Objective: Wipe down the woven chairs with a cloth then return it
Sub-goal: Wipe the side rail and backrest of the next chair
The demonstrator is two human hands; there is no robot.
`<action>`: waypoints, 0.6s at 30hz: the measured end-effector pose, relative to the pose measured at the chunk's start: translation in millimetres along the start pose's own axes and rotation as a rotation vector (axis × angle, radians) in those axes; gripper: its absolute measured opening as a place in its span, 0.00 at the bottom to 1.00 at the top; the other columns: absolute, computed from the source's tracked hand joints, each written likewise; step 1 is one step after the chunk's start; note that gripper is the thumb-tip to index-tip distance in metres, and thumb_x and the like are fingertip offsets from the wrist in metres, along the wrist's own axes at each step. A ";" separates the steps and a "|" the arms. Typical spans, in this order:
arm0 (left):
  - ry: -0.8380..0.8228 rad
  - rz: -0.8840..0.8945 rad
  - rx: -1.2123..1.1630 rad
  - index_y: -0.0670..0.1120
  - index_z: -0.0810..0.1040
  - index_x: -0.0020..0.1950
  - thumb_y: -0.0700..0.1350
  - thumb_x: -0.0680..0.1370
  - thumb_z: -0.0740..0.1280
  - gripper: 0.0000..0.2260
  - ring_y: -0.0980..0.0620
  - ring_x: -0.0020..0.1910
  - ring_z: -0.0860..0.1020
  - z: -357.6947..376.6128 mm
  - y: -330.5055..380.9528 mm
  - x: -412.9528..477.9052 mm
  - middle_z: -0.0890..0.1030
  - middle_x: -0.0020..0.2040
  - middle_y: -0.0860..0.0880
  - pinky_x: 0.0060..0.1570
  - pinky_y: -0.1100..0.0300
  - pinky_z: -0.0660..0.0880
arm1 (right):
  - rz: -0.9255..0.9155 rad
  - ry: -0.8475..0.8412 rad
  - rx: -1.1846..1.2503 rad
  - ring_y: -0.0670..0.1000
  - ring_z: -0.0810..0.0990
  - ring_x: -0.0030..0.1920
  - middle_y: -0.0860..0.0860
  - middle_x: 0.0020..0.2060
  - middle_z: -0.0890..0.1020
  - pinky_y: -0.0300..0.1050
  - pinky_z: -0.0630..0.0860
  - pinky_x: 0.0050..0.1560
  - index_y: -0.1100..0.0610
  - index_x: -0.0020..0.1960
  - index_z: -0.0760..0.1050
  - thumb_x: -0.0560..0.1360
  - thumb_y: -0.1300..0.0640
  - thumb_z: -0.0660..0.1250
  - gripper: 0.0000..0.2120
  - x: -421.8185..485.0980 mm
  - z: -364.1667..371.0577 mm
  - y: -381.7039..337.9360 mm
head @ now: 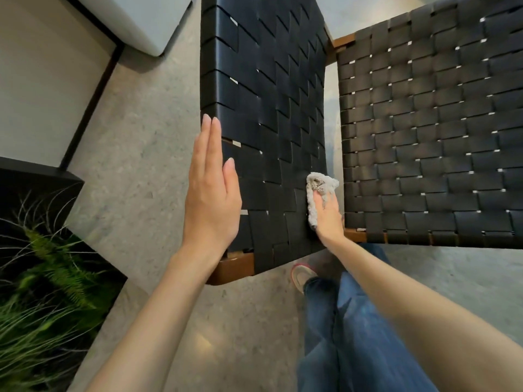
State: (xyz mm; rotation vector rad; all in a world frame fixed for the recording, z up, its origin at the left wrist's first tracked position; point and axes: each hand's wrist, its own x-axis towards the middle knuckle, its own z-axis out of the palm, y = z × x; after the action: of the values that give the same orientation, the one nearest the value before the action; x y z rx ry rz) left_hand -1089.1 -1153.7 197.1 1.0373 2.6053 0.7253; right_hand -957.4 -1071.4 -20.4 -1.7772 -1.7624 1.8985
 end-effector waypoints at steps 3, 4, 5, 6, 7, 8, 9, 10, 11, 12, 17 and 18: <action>0.019 0.014 0.011 0.47 0.48 0.78 0.43 0.83 0.51 0.23 0.61 0.75 0.46 0.9 0.3 1.2 0.49 0.78 0.51 0.66 0.79 0.42 | 0.102 0.006 0.046 0.55 0.67 0.71 0.52 0.74 0.65 0.58 0.63 0.72 0.51 0.77 0.57 0.81 0.43 0.54 0.27 11.7 0.9 15.0; 0.022 0.012 0.015 0.47 0.49 0.78 0.43 0.83 0.51 0.23 0.61 0.75 0.47 0.7 0.6 1.3 0.49 0.78 0.51 0.66 0.79 0.42 | 0.156 0.023 0.081 0.56 0.70 0.69 0.53 0.71 0.69 0.58 0.67 0.69 0.52 0.76 0.60 0.81 0.42 0.54 0.26 10.4 2.4 11.4; 0.021 0.009 0.017 0.47 0.49 0.78 0.43 0.83 0.51 0.23 0.60 0.75 0.47 0.1 1.2 1.0 0.49 0.78 0.50 0.65 0.80 0.42 | 0.191 0.034 0.120 0.57 0.73 0.66 0.55 0.68 0.72 0.58 0.69 0.67 0.53 0.74 0.63 0.81 0.43 0.55 0.25 5.0 4.2 6.0; 0.021 0.006 0.019 0.47 0.49 0.78 0.43 0.83 0.51 0.23 0.60 0.75 0.47 -0.6 1.9 0.9 0.49 0.78 0.50 0.65 0.80 0.42 | 0.186 0.031 0.133 0.57 0.74 0.64 0.55 0.65 0.74 0.58 0.70 0.66 0.53 0.72 0.65 0.81 0.43 0.55 0.23 -5.8 4.8 -4.0; 0.021 0.004 0.020 0.47 0.49 0.78 0.43 0.83 0.51 0.23 0.59 0.75 0.47 -0.7 2.5 1.0 0.49 0.78 0.50 0.65 0.80 0.42 | 0.146 0.023 0.127 0.57 0.74 0.64 0.55 0.64 0.75 0.58 0.70 0.66 0.52 0.72 0.66 0.81 0.43 0.55 0.23 -22.1 3.5 -16.4; 0.021 0.000 0.021 0.47 0.49 0.78 0.43 0.83 0.51 0.23 0.59 0.76 0.47 -0.8 3.2 1.0 0.49 0.78 0.50 0.65 0.80 0.42 | 0.079 0.021 0.123 0.56 0.73 0.63 0.53 0.64 0.75 0.57 0.69 0.66 0.50 0.72 0.66 0.80 0.42 0.56 0.23 -39.4 2.0 -27.1; 0.019 -0.003 0.024 0.47 0.49 0.78 0.43 0.83 0.51 0.23 0.58 0.76 0.47 -1.0 3.4 1.0 0.49 0.78 0.50 0.65 0.80 0.42 | 0.006 0.009 0.130 0.55 0.72 0.64 0.52 0.64 0.74 0.56 0.68 0.66 0.48 0.71 0.66 0.79 0.42 0.56 0.22 -59.3 0.1 -38.8; 0.018 -0.005 0.026 0.46 0.49 0.78 0.42 0.83 0.50 0.23 0.58 0.76 0.48 -1.0 3.2 0.9 0.49 0.78 0.50 0.66 0.79 0.42 | -0.080 -0.020 0.137 0.54 0.70 0.65 0.51 0.65 0.73 0.55 0.66 0.67 0.45 0.70 0.66 0.79 0.42 0.56 0.21 -79.9 -1.8 -51.6; 0.017 -0.005 0.028 0.46 0.49 0.78 0.42 0.83 0.50 0.23 0.57 0.76 0.47 -1.1 2.9 0.9 0.49 0.78 0.50 0.66 0.78 0.42 | -0.168 -0.054 0.139 0.53 0.67 0.67 0.51 0.67 0.71 0.54 0.64 0.69 0.39 0.68 0.66 0.77 0.42 0.56 0.19 -99.7 -1.8 -63.1; 0.016 -0.004 0.032 0.46 0.49 0.78 0.42 0.83 0.50 0.23 0.57 0.76 0.47 -1.0 2.7 1.3 0.49 0.78 0.51 0.67 0.78 0.42 | -0.254 -0.094 0.130 0.53 0.63 0.71 0.50 0.70 0.68 0.53 0.60 0.71 0.35 0.68 0.64 0.76 0.40 0.55 0.20 -117.9 -0.6 -76.9; 0.003 -0.015 0.064 0.48 0.48 0.78 0.44 0.84 0.50 0.23 0.56 0.77 0.46 -1.8 3.8 0.4 0.48 0.78 0.52 0.67 0.76 0.41 | -0.308 -0.114 0.030 0.54 0.48 0.76 0.46 0.78 0.52 0.56 0.42 0.73 0.20 0.61 0.58 0.74 0.34 0.52 0.17 -138.3 12.6 -112.5; 0.001 -0.016 0.078 0.48 0.48 0.78 0.44 0.84 0.49 0.23 0.56 0.77 0.45 -2.0 4.7 0.0 0.48 0.78 0.53 0.68 0.75 0.41 | -0.304 -0.098 0.020 0.54 0.48 0.76 0.46 0.78 0.52 0.57 0.42 0.73 0.20 0.61 0.58 0.74 0.33 0.51 0.16 -137.2 13.7 -113.0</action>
State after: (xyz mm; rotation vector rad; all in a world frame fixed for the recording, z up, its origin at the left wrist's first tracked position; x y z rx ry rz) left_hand -1087.3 -1151.5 201.2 1.0369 2.6589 0.6263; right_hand -989.2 -1126.0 146.4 -1.3368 -1.9058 1.8951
